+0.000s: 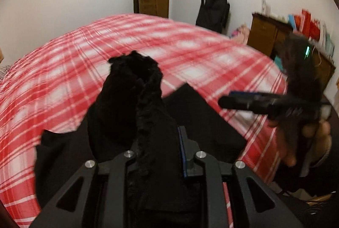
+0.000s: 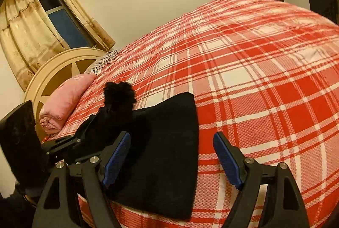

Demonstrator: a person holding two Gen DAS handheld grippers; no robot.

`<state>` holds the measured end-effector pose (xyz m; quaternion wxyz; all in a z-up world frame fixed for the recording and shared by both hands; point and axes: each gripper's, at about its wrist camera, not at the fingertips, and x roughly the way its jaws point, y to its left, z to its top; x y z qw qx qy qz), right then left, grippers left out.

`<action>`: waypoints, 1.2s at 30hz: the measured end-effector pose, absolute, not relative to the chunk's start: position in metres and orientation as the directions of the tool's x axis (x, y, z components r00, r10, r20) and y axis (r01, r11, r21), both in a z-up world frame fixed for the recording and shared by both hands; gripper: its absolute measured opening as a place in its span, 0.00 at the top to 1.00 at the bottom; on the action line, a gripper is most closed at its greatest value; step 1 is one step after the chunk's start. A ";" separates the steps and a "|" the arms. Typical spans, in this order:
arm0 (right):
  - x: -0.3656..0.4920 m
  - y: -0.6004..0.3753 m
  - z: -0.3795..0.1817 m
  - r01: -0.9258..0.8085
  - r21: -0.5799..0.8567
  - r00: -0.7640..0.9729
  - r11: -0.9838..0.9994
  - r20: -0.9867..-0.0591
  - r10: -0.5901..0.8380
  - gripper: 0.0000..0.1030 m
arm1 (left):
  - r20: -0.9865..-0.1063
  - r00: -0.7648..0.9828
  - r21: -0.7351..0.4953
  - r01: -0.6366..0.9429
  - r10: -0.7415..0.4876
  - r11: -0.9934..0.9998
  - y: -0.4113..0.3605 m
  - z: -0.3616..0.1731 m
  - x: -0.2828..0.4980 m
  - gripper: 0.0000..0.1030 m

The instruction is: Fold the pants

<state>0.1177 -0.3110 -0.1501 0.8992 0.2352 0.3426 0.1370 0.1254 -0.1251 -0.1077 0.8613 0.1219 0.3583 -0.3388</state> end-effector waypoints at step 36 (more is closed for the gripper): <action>0.131 -0.295 -0.152 -0.034 0.453 0.637 0.891 -0.677 0.368 0.61 | -0.727 0.627 -0.165 0.238 -0.281 0.957 0.006 -0.147 0.169 0.09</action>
